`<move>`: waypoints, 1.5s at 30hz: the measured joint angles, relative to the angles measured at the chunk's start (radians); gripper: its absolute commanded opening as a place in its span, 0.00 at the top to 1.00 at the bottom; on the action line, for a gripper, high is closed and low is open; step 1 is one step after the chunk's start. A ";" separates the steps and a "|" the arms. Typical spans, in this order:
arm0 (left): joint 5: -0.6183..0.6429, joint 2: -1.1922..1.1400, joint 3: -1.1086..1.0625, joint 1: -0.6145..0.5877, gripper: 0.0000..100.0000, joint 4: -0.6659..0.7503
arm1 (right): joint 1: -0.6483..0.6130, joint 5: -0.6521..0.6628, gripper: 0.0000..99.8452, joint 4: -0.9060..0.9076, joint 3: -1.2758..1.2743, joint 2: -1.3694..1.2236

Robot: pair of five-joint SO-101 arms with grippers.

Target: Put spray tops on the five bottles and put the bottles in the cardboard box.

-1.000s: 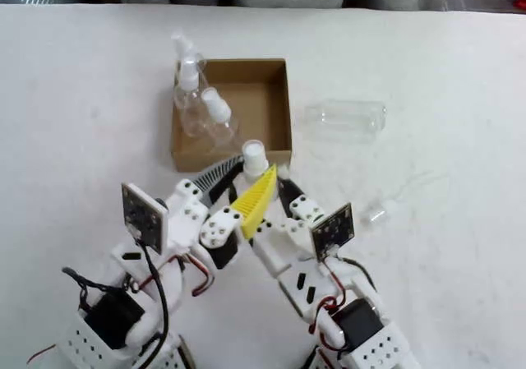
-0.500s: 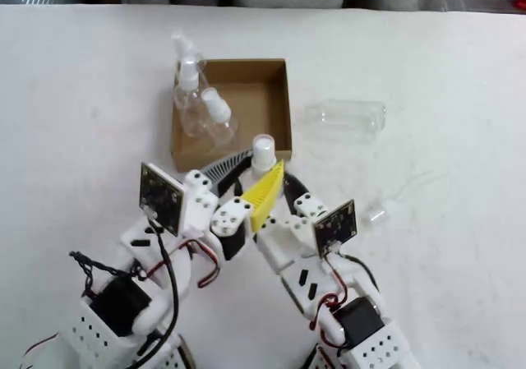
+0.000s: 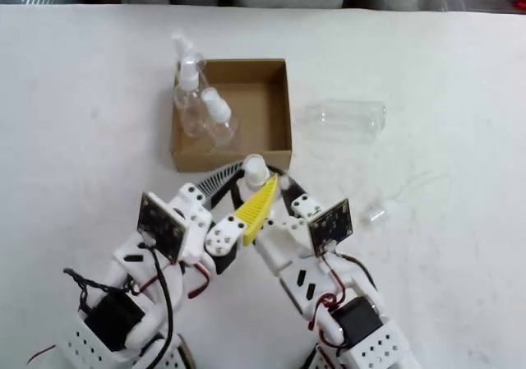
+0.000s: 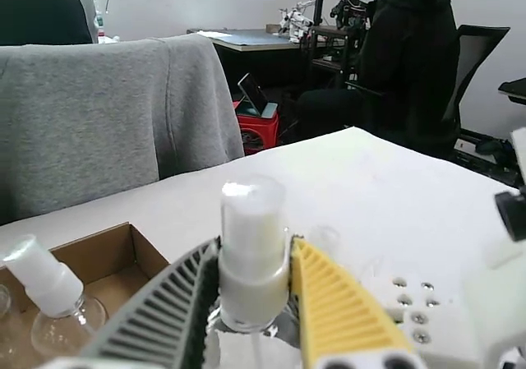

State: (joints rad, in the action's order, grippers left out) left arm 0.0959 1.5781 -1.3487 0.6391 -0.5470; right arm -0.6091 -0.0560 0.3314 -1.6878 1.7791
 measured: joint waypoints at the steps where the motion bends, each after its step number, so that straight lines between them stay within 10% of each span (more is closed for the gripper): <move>1: -0.002 0.005 -0.008 0.002 0.98 0.002 | 0.000 0.000 0.99 0.000 0.000 0.000; 11: -0.003 -0.011 -0.014 0.005 0.96 0.025 | 0.002 0.000 0.99 0.000 0.000 0.000; 22: -0.003 -0.051 -0.015 0.005 0.62 0.023 | 0.012 -0.003 0.99 0.000 0.000 0.000; 45: 0.002 -0.071 0.080 -0.052 0.61 -0.075 | 0.012 -0.002 0.99 -0.003 0.000 0.003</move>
State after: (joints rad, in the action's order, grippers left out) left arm 0.0974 1.5075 -1.2689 0.5869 -0.6222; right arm -0.5969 -0.0575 0.3284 -1.6878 1.7822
